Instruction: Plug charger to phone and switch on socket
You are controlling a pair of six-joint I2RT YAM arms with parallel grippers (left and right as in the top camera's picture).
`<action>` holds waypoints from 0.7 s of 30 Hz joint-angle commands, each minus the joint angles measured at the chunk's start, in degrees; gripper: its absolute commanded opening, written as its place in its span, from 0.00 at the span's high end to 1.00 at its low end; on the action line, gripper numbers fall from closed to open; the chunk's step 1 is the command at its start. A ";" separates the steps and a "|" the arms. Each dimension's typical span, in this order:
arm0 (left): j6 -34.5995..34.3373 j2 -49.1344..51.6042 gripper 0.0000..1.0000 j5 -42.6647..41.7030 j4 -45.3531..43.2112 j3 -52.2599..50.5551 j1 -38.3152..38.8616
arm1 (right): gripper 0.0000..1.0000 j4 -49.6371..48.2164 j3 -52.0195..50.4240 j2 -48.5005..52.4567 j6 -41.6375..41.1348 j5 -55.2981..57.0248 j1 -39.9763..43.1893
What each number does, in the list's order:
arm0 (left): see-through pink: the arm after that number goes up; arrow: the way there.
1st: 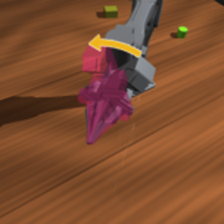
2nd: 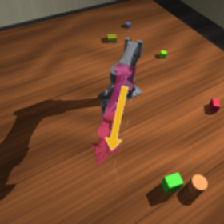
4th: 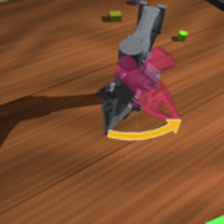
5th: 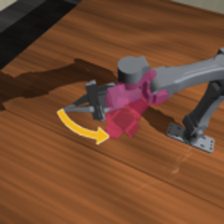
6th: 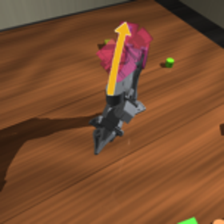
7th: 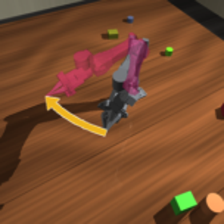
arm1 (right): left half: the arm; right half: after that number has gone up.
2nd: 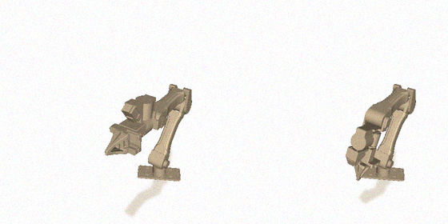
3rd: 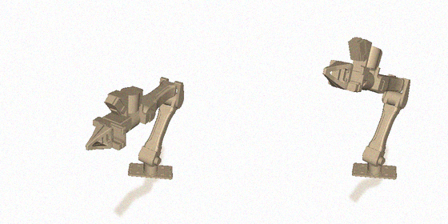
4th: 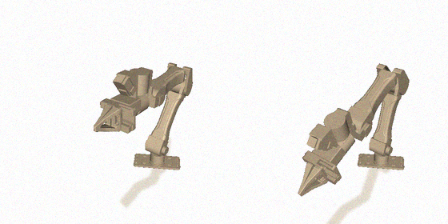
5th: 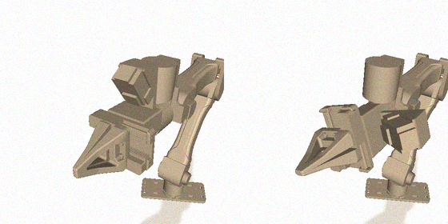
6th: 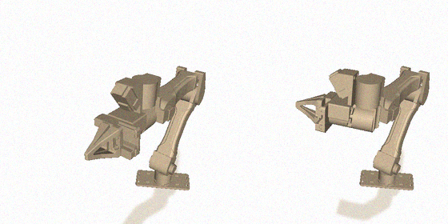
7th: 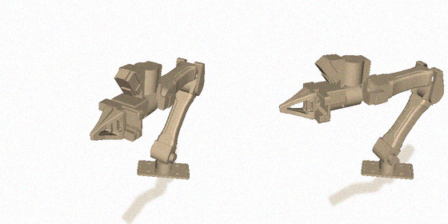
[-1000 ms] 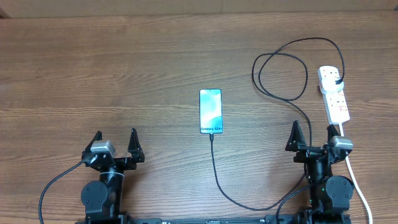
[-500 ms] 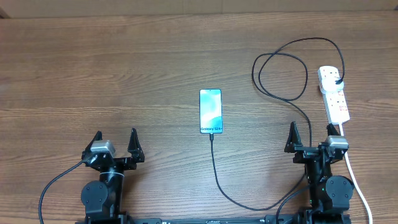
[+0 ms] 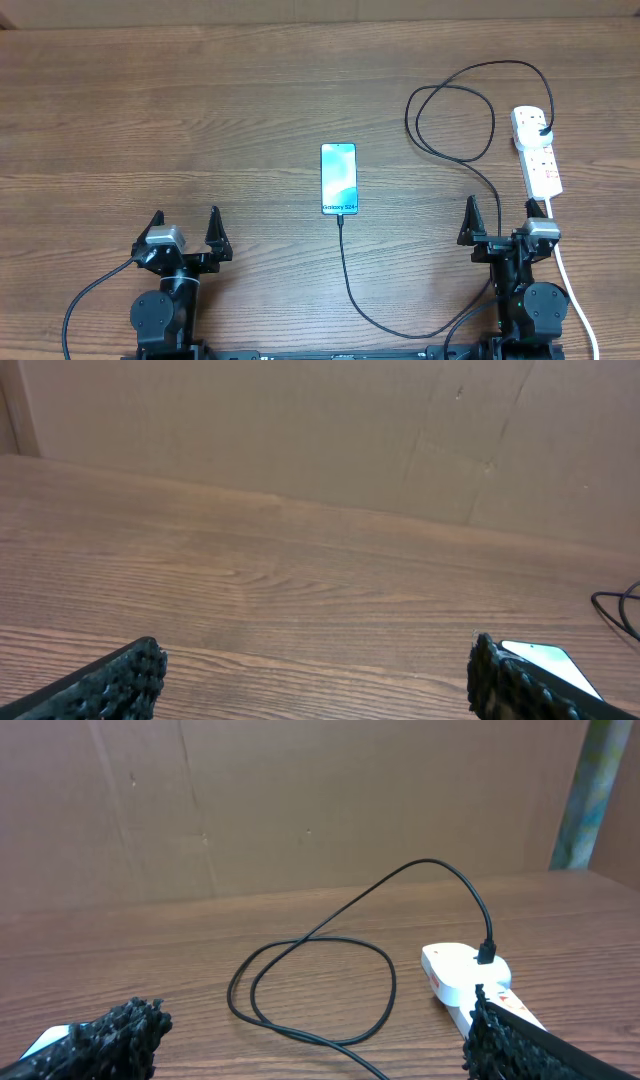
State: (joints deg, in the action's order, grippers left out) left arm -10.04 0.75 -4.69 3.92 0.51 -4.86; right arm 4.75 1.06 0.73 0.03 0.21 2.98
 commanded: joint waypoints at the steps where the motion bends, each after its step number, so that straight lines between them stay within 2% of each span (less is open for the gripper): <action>1: 1.29 -0.50 0.00 0.42 0.17 -0.24 0.37 | 0.00 0.02 -0.61 -0.55 0.26 -0.28 0.20; 11: 1.44 -0.48 0.00 0.57 0.26 -0.24 0.39 | 0.00 0.07 -0.61 -0.57 0.26 -0.31 0.20; 13: 5.57 -0.48 0.00 0.09 0.24 -0.24 0.39 | 0.00 0.07 -0.61 -0.57 0.26 -0.31 0.20; 15: 12.68 -0.48 0.01 -0.13 0.22 -0.24 0.39 | 0.00 0.07 -0.61 -0.57 0.26 -0.31 0.20; 21: 12.68 -0.48 0.01 -0.87 0.17 -0.22 0.39 | 0.00 0.04 -0.61 -0.57 0.26 -0.28 0.20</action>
State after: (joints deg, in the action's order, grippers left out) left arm 0.03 0.75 -4.73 3.92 0.51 -4.86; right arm 4.80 1.06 0.73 0.03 0.21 2.98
